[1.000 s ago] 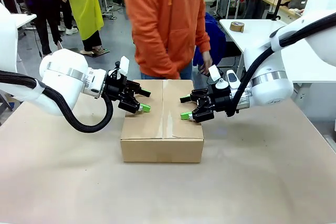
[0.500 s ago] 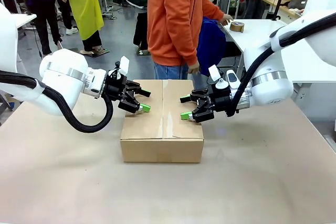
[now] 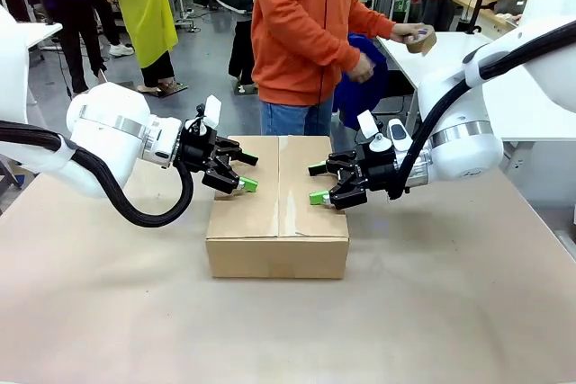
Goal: Pack the gift set into the box.
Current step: Press and hold the closed box until the human finishes sealing it.
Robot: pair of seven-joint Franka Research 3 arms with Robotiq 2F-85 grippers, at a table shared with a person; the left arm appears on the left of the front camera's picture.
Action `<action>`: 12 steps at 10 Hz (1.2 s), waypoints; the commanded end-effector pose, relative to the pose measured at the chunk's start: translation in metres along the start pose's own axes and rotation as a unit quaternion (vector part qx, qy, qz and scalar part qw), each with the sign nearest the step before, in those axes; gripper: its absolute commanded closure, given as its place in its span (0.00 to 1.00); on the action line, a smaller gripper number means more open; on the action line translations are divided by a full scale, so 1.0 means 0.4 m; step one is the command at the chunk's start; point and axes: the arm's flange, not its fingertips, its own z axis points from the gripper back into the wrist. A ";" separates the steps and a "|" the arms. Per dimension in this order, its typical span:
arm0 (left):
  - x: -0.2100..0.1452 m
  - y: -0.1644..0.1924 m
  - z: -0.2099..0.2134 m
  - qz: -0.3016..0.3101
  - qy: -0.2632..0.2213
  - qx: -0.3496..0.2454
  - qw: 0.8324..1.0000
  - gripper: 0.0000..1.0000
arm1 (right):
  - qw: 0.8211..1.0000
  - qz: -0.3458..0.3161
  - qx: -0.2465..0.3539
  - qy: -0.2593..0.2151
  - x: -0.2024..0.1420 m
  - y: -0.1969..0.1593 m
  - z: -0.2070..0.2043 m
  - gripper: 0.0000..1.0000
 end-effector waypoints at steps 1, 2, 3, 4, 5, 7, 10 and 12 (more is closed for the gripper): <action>-0.009 -0.003 -0.001 -0.002 0.002 0.000 1.000 0.00 | 1.000 0.001 -0.001 0.005 -0.004 0.003 -0.006 0.00; -0.009 -0.003 -0.001 -0.002 0.002 0.000 1.000 0.00 | 1.000 0.001 -0.001 0.005 -0.004 0.003 -0.006 0.00; -0.009 -0.003 -0.001 -0.002 0.002 0.000 1.000 0.00 | 1.000 0.001 -0.001 0.005 -0.004 0.003 -0.006 0.00; -0.009 -0.003 -0.001 -0.002 0.002 0.000 1.000 0.00 | 1.000 0.001 -0.001 0.005 -0.004 0.003 -0.006 0.00; -0.009 -0.003 -0.001 -0.002 0.002 0.000 1.000 0.00 | 1.000 0.001 -0.001 0.005 -0.004 0.003 -0.006 0.00; -0.009 -0.003 -0.001 -0.002 0.002 0.000 1.000 0.00 | 1.000 0.001 -0.001 0.005 -0.004 0.003 -0.006 0.00; -0.009 -0.003 -0.001 -0.002 0.002 0.000 1.000 0.00 | 1.000 0.001 -0.001 0.005 -0.004 0.003 -0.006 0.00; -0.009 -0.003 -0.001 -0.002 0.002 0.000 1.000 0.00 | 1.000 0.001 -0.001 0.005 -0.004 0.003 -0.006 0.00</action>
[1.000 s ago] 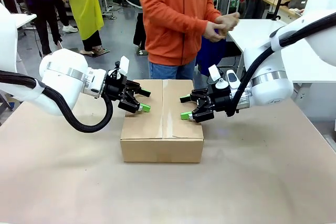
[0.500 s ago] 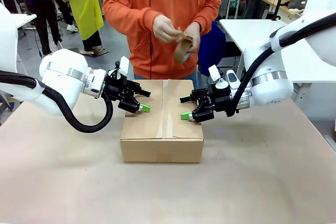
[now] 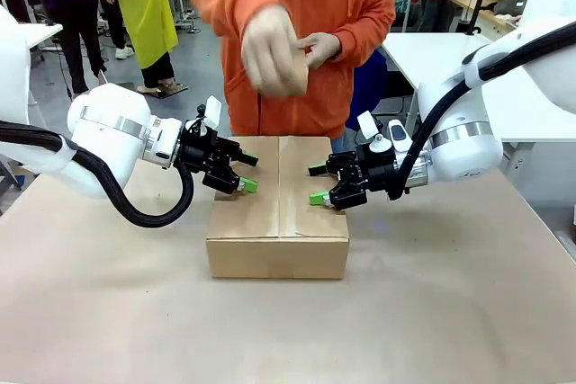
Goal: Pack the gift set into the box.
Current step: Press and hold the closed box until the human finishes sealing it.
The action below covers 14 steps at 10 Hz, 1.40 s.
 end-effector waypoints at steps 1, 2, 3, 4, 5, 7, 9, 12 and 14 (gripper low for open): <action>-0.009 -0.003 -0.001 -0.002 0.002 0.000 1.000 0.00 | 1.000 0.001 -0.001 0.005 -0.004 0.003 -0.006 0.00; -0.009 -0.003 -0.001 -0.002 0.002 0.000 1.000 0.00 | 1.000 0.001 -0.001 0.005 -0.004 0.003 -0.006 0.00; -0.009 -0.003 -0.001 -0.002 0.002 0.000 1.000 0.00 | 1.000 0.001 -0.001 0.005 -0.004 0.003 -0.006 0.00; -0.009 -0.003 -0.001 -0.002 0.002 0.000 1.000 0.00 | 1.000 0.001 -0.001 0.005 -0.004 0.003 -0.006 0.00; -0.009 -0.003 -0.001 -0.002 0.002 0.000 1.000 0.00 | 1.000 0.001 -0.001 0.005 -0.004 0.003 -0.006 0.00; -0.009 -0.003 -0.001 -0.002 0.002 0.000 1.000 0.00 | 1.000 0.001 -0.001 0.005 -0.004 0.003 -0.006 0.00; -0.009 -0.003 -0.001 -0.002 0.002 0.000 1.000 0.00 | 1.000 0.001 -0.001 0.005 -0.004 0.003 -0.006 0.00; -0.009 -0.003 -0.001 -0.002 0.002 0.000 1.000 0.00 | 1.000 0.001 -0.001 0.005 -0.004 0.003 -0.006 0.00; -0.009 -0.003 -0.001 -0.002 0.002 0.000 1.000 0.00 | 1.000 0.001 -0.001 0.005 -0.004 0.003 -0.006 0.00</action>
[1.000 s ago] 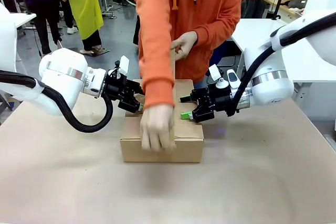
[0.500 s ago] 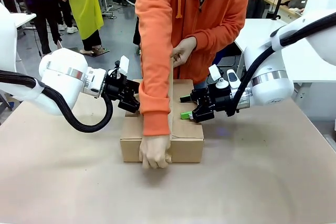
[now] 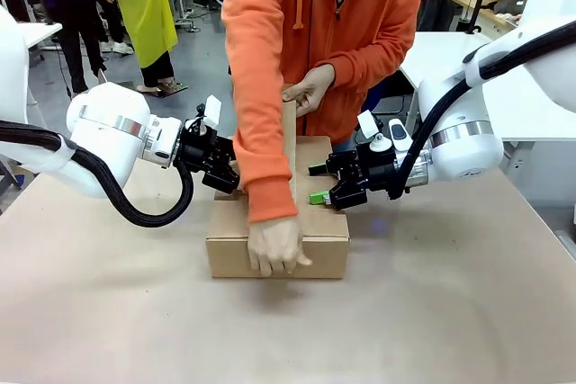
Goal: Pack the gift set into the box.
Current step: Press and hold the closed box until the human finishes sealing it.
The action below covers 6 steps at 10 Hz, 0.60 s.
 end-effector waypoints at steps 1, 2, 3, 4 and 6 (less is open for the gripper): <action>-0.009 -0.003 -0.001 -0.002 0.002 0.000 1.000 0.00 | 1.000 0.001 -0.001 0.005 -0.004 0.003 -0.006 0.00; -0.009 -0.003 -0.001 -0.002 0.002 0.000 1.000 0.00 | 1.000 0.001 -0.001 0.005 -0.004 0.003 -0.006 0.00; -0.009 -0.003 -0.001 -0.002 0.002 0.000 1.000 0.00 | 1.000 0.001 -0.001 0.005 -0.004 0.003 -0.006 0.00; -0.009 -0.003 -0.001 -0.002 0.002 0.000 1.000 0.00 | 1.000 0.001 -0.001 0.005 -0.004 0.003 -0.006 0.00; -0.009 -0.003 -0.001 -0.002 0.002 0.000 1.000 0.00 | 1.000 0.001 -0.001 0.005 -0.004 0.003 -0.006 0.00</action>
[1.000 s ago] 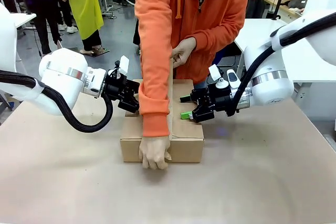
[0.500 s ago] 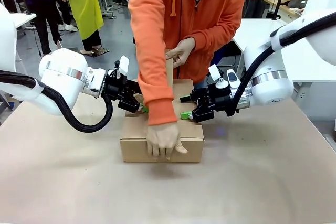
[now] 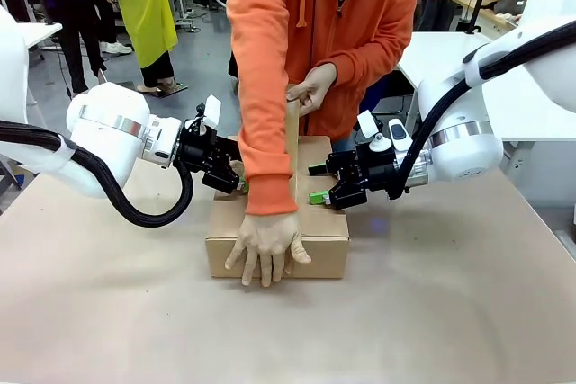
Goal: Pack the gift set into the box.
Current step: Press and hold the closed box until the human finishes sealing it.
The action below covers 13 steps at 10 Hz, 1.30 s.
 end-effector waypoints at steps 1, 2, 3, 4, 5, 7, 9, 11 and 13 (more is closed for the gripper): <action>-0.009 -0.003 -0.001 -0.002 0.002 -0.001 1.000 0.00 | 1.000 0.001 -0.001 0.005 -0.004 0.003 -0.006 0.00; -0.009 -0.003 -0.001 -0.002 0.002 -0.001 1.000 0.00 | 1.000 0.001 -0.001 0.005 -0.004 0.003 -0.006 0.00; -0.009 -0.003 -0.001 -0.002 0.002 -0.001 1.000 0.00 | 1.000 0.001 -0.001 0.005 -0.004 0.003 -0.006 0.00; -0.009 -0.003 -0.001 -0.002 0.002 -0.001 1.000 0.00 | 1.000 0.001 -0.001 0.005 -0.004 0.003 -0.006 0.00; -0.009 -0.003 -0.001 -0.002 0.002 -0.001 1.000 0.00 | 1.000 0.001 -0.001 0.005 -0.004 0.003 -0.006 0.00; -0.009 -0.003 -0.001 -0.002 0.002 -0.001 1.000 0.00 | 1.000 0.001 -0.001 0.005 -0.004 0.003 -0.006 0.00; -0.009 -0.003 -0.001 -0.002 0.002 -0.001 1.000 0.00 | 1.000 0.001 -0.001 0.005 -0.004 0.003 -0.006 0.00; -0.009 -0.003 -0.001 -0.002 0.002 -0.001 1.000 0.00 | 1.000 0.001 -0.001 0.005 -0.004 0.003 -0.006 0.00; -0.009 -0.003 -0.001 -0.002 0.002 -0.001 1.000 0.00 | 1.000 0.001 -0.001 0.005 -0.004 0.003 -0.006 0.00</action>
